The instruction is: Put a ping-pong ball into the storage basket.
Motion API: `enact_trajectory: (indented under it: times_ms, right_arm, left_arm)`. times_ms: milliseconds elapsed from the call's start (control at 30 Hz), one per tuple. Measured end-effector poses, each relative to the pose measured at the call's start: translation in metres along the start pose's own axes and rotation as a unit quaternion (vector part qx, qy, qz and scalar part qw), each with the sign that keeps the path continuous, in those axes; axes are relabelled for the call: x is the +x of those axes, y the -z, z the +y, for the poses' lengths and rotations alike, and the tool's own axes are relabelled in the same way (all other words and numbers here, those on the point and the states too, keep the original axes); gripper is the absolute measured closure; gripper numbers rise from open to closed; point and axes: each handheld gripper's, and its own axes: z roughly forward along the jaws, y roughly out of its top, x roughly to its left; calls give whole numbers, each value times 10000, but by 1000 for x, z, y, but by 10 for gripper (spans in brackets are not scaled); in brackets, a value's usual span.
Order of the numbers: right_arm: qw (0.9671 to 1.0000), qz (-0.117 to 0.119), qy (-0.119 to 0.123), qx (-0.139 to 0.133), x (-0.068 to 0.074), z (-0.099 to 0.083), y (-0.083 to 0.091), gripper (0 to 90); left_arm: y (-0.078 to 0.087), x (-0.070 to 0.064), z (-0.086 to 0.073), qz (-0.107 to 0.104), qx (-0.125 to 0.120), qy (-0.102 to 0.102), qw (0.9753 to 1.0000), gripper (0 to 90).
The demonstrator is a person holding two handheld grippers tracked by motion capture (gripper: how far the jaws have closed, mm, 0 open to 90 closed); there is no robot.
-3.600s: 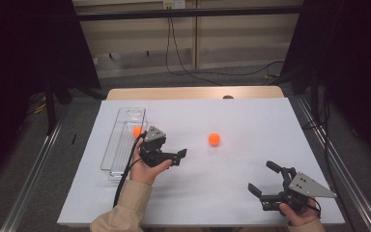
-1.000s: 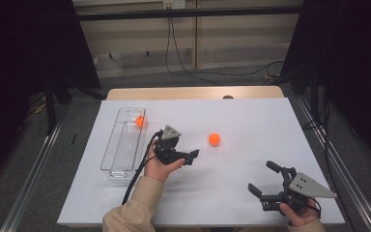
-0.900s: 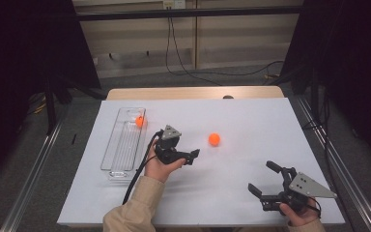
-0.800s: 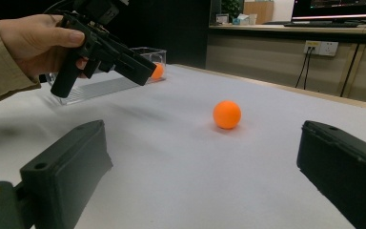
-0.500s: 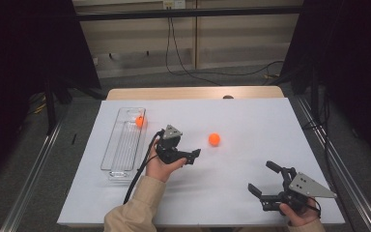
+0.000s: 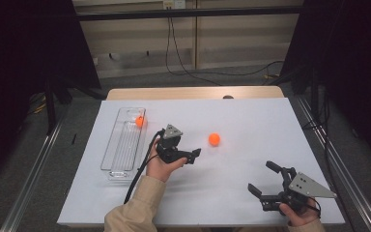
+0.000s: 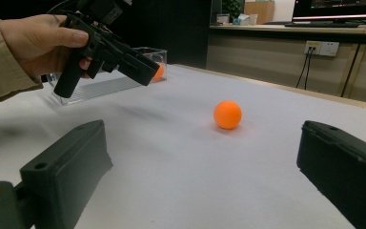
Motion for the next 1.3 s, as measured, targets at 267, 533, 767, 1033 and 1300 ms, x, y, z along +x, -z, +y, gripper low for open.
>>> enact_trajectory:
  times_ms: [267,533,767,1033,1300]
  right_arm:
    - [10000,-4,0,0,0,0,0,26]
    - [10000,-1,2,-4,0,0,0,26]
    - [10000,-1,8,0,0,0,0,26]
    - [10000,3,1,-4,0,0,-1,26]
    - [10000,2,-8,2,0,0,0,26]
  left_arm:
    - [-3,-1,0,-20,0,1,10000,88]
    - [-5,-2,1,-34,5,-1,10000,86]
    - [-7,-1,1,-62,34,-25,10000,80]
    - [-9,-2,2,-97,12,11,10000,79]
    - [-12,-4,4,-139,-1,16,9999,79]
